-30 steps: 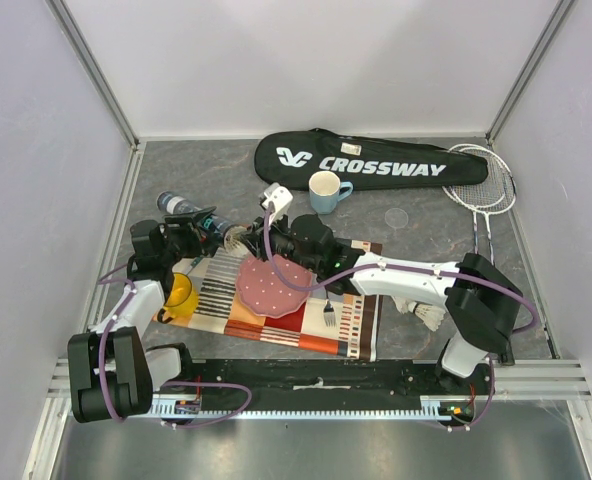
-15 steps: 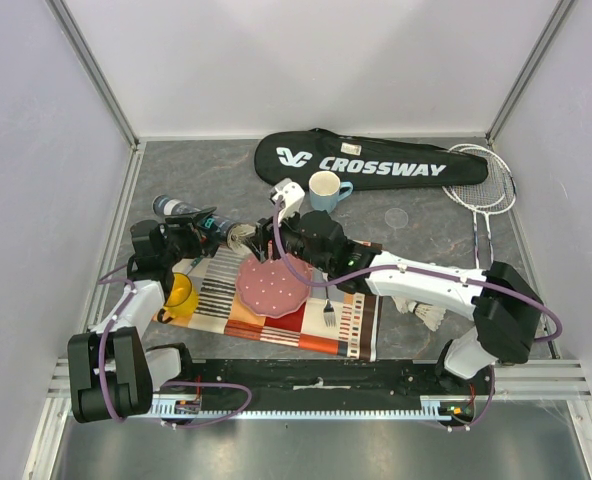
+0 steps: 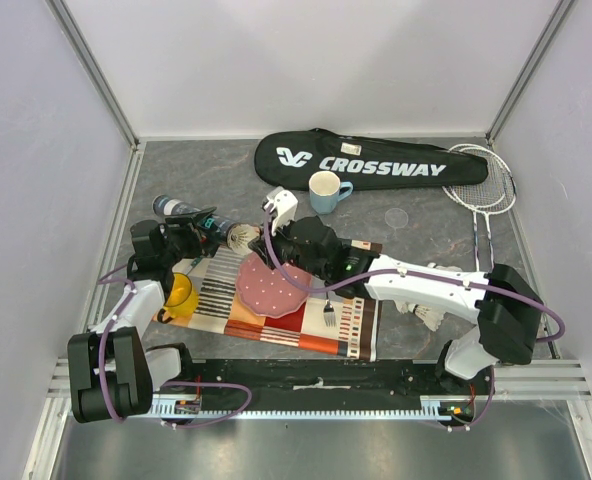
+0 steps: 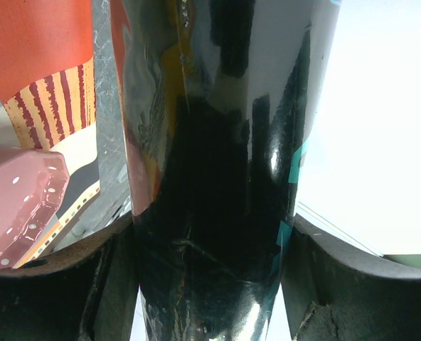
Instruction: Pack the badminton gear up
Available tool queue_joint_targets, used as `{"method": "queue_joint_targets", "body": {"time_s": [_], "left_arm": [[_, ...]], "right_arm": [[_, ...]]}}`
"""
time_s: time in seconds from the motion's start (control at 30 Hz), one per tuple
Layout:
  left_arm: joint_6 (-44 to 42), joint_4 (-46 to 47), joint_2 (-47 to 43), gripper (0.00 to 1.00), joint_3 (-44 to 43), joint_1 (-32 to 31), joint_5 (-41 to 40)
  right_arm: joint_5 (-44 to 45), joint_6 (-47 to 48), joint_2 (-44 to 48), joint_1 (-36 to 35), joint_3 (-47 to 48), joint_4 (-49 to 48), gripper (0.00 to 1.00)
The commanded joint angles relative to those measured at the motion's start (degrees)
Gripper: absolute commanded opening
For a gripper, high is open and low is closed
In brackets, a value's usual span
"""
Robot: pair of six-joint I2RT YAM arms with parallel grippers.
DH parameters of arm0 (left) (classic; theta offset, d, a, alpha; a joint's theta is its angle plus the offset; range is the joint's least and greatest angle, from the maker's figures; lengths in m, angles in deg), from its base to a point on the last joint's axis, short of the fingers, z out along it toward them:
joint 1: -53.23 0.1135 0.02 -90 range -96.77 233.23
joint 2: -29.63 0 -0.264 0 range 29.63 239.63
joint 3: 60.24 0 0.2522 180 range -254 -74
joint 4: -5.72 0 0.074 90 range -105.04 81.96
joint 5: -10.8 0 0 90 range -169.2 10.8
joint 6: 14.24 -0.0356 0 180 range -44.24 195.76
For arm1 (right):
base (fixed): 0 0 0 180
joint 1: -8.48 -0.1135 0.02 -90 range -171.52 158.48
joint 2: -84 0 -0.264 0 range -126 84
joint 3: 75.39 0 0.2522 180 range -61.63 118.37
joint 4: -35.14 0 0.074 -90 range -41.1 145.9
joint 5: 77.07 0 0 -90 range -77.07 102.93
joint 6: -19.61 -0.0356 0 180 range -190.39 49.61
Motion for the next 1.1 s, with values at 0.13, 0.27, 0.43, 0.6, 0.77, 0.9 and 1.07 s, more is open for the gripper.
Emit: {"method": "queue_joint_targets", "body": {"time_s": [0.13,0.27,0.43,0.6,0.77,0.9,1.07], "left_arm": [[1.49,2.20,-1.22,0.02,-1.11,0.10,2.08],[1.67,2.20,-1.84,0.02,-1.02,0.01,2.08],[1.67,2.11,-1.93,0.02,-0.85,0.10,2.26],[1.58,1.76,-2.36,0.02,-0.85,0.01,2.17],[1.05,0.62,-3.24,0.02,-0.85,-0.17,1.91],[1.14,0.62,-3.16,0.02,-0.76,-0.17,1.91],[1.40,1.49,-2.37,0.02,-0.23,-0.17,1.82]], "right_arm": [[-0.40,-0.53,-4.88,0.01,4.87,-1.34,0.11],[-1.46,-0.53,-7.35,0.02,6.02,-2.84,0.11],[-0.67,0.61,-11.21,0.10,8.74,-4.07,0.11],[-0.32,1.84,-14.56,0.01,12.26,-4.07,0.11],[-0.14,3.51,-17.82,0.10,15.95,-4.16,0.11],[1.00,4.74,-18.08,0.19,17.62,-1.98,0.11],[2.84,4.58,-9.66,0.10,13.07,0.76,0.18]]}}
